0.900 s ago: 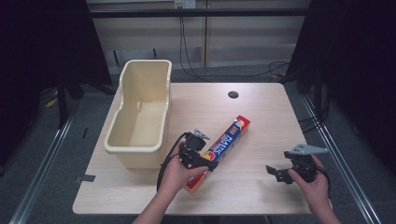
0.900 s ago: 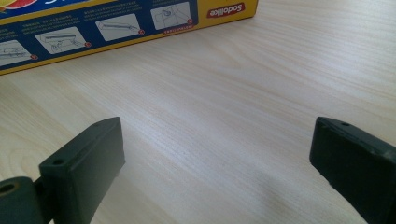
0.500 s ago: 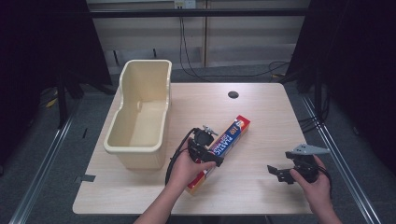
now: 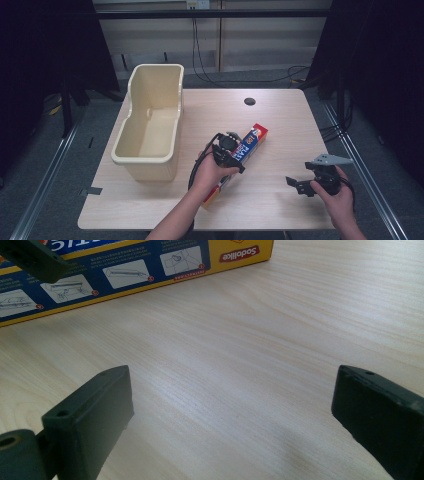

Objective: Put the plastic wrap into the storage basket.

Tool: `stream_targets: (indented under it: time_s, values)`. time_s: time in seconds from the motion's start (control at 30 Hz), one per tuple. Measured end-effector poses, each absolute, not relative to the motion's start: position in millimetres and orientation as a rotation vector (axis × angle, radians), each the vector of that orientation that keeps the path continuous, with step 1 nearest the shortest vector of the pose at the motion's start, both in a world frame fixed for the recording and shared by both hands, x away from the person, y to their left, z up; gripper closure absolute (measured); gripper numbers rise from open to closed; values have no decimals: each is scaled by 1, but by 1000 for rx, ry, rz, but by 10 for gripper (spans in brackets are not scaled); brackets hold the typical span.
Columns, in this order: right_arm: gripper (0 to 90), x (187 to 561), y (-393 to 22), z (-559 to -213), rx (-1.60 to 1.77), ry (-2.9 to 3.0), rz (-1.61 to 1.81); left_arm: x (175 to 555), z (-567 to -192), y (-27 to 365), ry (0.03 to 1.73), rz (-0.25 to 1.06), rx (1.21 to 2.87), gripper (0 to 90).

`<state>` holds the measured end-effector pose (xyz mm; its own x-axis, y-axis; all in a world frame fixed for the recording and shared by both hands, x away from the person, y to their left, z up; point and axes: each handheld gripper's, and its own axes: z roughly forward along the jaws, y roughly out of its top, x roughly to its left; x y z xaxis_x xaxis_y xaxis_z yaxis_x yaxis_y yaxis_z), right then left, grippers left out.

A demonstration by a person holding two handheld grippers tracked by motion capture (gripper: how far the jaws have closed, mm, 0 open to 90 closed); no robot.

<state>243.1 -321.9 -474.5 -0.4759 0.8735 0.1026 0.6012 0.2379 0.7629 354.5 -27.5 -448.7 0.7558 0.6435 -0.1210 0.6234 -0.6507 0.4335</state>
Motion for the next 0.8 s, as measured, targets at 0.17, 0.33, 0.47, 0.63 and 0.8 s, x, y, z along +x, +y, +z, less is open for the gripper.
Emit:
stream_targets:
  time_s: [0.17, 0.33, 0.47, 0.63, 0.8]
  values:
    - [29, 243, -323, -474, 1360, 2166, 1097, 360, -454, -34, 964, 60, 2511, 170]
    - [29, 243, -323, -474, 1363, 2163, 1100, 364, -457, -35, 942, 62, 2542, 214]
    - [29, 243, -324, -473, 1356, 2166, 1100, 365, -458, -37, 952, 43, 2550, 290]
    - [29, 243, -325, -473, 1358, 2168, 1098, 367, -459, -38, 1009, 25, 2523, 326]
    - [29, 244, -323, -473, 1349, 2173, 1099, 370, -460, -37, 1025, -1, 2527, 345]
